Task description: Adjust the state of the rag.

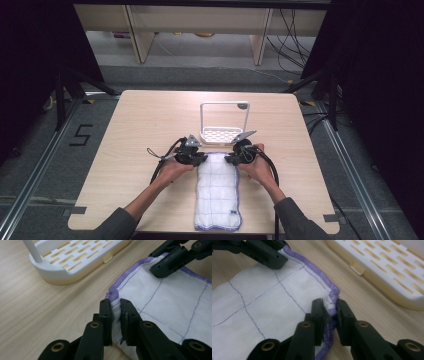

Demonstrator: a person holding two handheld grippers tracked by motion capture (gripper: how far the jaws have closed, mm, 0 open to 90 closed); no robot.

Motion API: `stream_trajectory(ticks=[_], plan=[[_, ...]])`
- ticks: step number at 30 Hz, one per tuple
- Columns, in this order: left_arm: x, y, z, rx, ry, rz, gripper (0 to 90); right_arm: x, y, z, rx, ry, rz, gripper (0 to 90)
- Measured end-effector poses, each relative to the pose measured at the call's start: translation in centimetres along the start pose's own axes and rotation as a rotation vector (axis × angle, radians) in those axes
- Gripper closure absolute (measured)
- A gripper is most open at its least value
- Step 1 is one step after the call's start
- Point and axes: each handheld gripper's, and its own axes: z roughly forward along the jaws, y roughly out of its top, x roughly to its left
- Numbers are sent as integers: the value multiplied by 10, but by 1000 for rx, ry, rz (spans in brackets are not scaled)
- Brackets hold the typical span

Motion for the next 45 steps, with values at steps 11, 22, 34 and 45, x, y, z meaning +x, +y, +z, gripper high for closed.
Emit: stream_trajectory(ticks=[11, 22, 34, 45], plan=[[-6, 13, -21, -70, -4, 11, 806, 6, 5, -26, -73, 0, -19, 827], [-15, 31, -46, -144, -33, 30, 806, 11, 12, -57, -166, -2, -22, 828], [-25, 45, -70, -201, -65, 45, 806, 24, 15, -84, -181, 7, -23, 831], [-33, 67, -98, -242, -67, 76, 807, 32, 25, -122, -287, 11, -88, 832]])
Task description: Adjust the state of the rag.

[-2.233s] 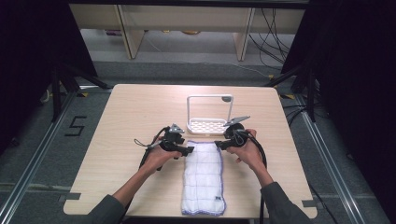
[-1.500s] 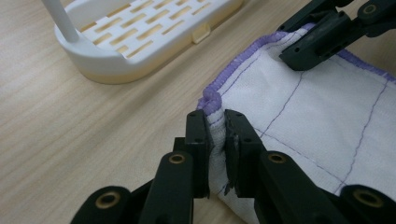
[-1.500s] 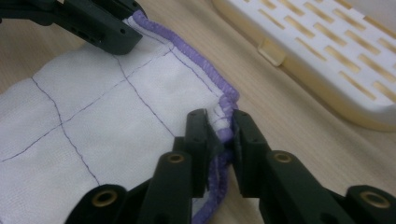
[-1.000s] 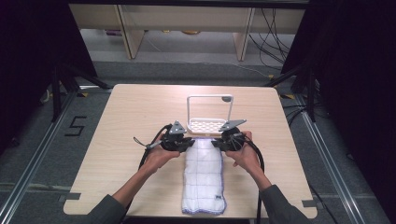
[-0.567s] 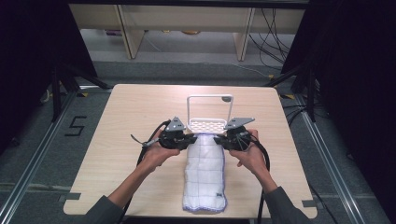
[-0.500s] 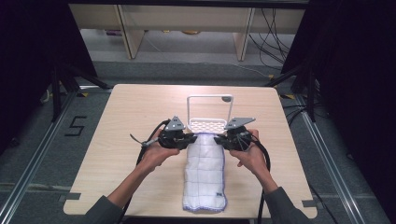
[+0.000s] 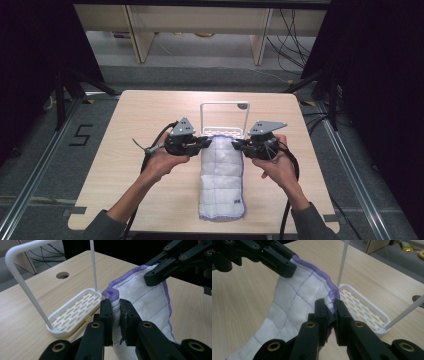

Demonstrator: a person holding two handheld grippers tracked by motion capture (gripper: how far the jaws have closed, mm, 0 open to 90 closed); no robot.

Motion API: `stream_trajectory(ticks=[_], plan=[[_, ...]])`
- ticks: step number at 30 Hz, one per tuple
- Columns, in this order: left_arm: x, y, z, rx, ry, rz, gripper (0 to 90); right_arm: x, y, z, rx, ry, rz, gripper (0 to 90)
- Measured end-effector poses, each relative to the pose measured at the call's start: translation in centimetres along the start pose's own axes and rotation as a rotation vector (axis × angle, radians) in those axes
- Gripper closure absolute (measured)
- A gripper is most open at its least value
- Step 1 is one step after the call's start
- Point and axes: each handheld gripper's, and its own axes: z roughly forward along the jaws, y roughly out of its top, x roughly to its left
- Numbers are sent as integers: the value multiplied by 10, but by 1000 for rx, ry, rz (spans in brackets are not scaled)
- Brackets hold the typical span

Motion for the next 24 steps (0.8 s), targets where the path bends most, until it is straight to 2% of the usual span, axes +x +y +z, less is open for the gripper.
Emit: stream_trajectory(ticks=[1, 3, 6, 7, 8, 11, 13, 14, 16, 20, 22, 24], plan=[[0, 2, 0, -4, 2, -3, 807, 0, 0, 0, -4, -12, 11, 832], [0, 4, 0, -4, 6, -2, 807, -1, 2, 0, -8, -14, -2, 832], [2, 8, -1, -3, 7, -3, 807, -2, 5, -1, -15, -11, 7, 832], [2, 10, -2, 3, 14, -1, 807, -1, 6, -1, -17, -9, 23, 832], [3, 11, -2, -4, 10, 2, 807, -3, 7, -1, -30, -13, 8, 832], [3, 17, -6, 0, 18, 5, 808, -3, 11, -3, -32, 1, 3, 832], [3, 21, -9, -11, 17, 6, 808, 0, 13, -5, -41, -11, 20, 832], [3, 23, -10, -3, 18, 13, 808, -3, 15, -6, -47, -8, -16, 833], [4, 28, -13, -5, 19, 17, 808, -2, 18, -9, -59, -11, 7, 833], [6, 37, -16, -12, 23, 16, 808, -6, 27, -13, -56, -10, -6, 833], [7, 41, -18, -15, 27, 16, 808, -6, 31, -16, -54, -20, 8, 833], [8, 46, -20, -20, 30, 14, 808, -9, 37, -19, -63, -31, -23, 833]])
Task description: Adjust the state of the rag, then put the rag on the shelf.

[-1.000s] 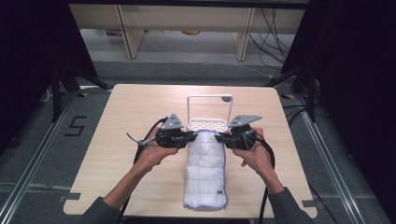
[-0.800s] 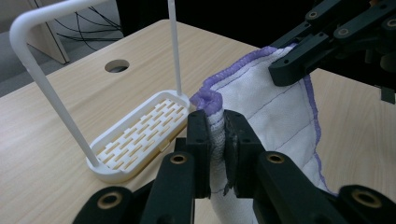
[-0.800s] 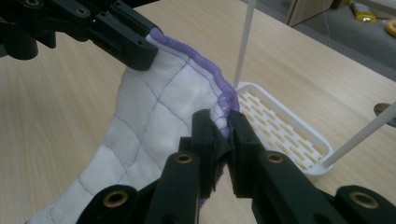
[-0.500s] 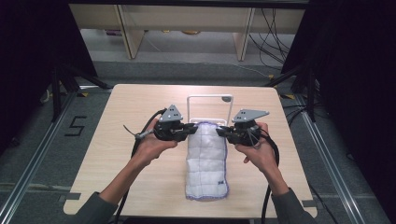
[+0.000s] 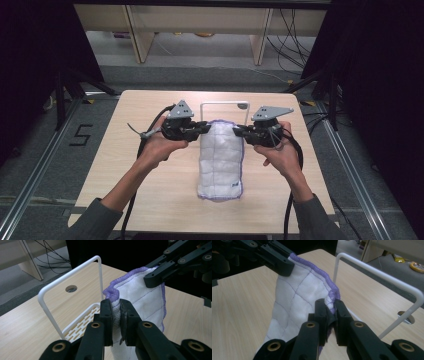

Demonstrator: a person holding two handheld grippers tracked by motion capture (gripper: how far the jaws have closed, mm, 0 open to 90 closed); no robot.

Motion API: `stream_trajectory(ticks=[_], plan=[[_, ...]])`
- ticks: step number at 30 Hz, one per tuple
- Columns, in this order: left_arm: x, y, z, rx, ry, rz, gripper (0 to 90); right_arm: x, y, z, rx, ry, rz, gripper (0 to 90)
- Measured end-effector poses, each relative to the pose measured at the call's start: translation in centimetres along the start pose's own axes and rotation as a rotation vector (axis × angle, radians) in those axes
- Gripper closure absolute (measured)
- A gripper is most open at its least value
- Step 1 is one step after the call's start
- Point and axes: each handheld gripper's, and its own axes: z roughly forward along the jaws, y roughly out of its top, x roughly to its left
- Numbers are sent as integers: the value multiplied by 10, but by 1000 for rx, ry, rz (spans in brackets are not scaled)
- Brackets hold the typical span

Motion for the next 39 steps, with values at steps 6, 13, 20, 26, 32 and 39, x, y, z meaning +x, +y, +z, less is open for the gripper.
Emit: stream_trajectory(ticks=[6, 13, 20, 26, 32, 39], plan=[[3, 15, -4, -4, 11, 14, 807, -7, 15, -6, -7, -3, 6, 833], [12, 32, -5, 4, 51, 21, 808, -14, 31, -10, -32, -16, 29, 834], [19, 57, -11, -20, 83, 34, 814, -20, 51, -17, -50, -45, 11, 835], [28, 79, -9, -30, 104, 46, 815, -33, 68, -17, -65, -78, 8, 836], [33, 92, -2, -33, 115, 53, 814, -47, 80, -19, -74, -94, 27, 837], [42, 105, 5, -48, 126, 34, 813, -63, 88, -14, -96, -106, 35, 837]])
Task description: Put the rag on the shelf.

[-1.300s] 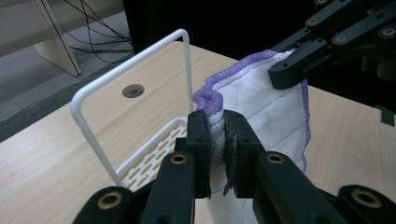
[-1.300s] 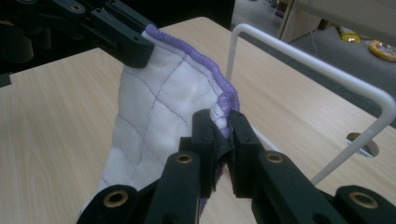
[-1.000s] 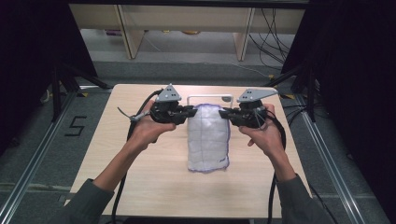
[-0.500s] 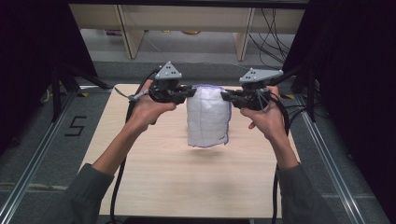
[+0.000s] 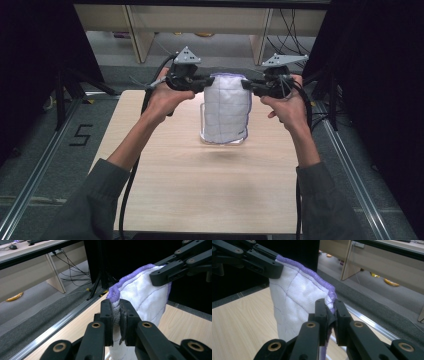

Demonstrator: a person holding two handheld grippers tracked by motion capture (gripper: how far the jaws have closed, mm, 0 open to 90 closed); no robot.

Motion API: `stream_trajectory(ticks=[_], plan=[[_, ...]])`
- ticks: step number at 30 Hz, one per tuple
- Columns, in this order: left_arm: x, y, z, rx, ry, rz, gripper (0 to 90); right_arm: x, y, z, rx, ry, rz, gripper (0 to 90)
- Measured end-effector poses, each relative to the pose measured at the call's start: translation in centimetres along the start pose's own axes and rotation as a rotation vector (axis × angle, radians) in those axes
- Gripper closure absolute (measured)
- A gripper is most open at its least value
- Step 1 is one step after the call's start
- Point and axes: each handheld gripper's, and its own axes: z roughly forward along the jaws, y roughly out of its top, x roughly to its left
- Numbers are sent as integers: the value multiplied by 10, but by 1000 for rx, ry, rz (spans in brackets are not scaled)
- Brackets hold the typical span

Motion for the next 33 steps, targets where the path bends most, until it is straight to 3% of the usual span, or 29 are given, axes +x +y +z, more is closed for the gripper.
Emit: stream_trajectory(ticks=[6, 10, 21, 24, 25, 28, 33], plan=[[7, 10, 4, -4, 4, -12, 812, -9, 5, 7, -24, 4, 49, 837], [10, 14, 7, 4, 13, -17, 810, -12, 11, 8, -19, -4, 32, 836], [28, 16, 21, -6, 37, -68, 811, -23, 20, 18, -19, -23, 57, 836], [31, 16, 26, -23, 39, -93, 811, -26, 22, 20, -9, -25, 84, 836], [32, 16, 28, -21, 43, -91, 811, -28, 22, 22, -21, -29, 70, 836], [35, 14, 34, -7, 56, -90, 811, -32, 22, 28, -5, -41, 87, 836], [42, 12, 45, -28, 63, -119, 812, -40, 22, 40, 2, -46, 113, 836]])
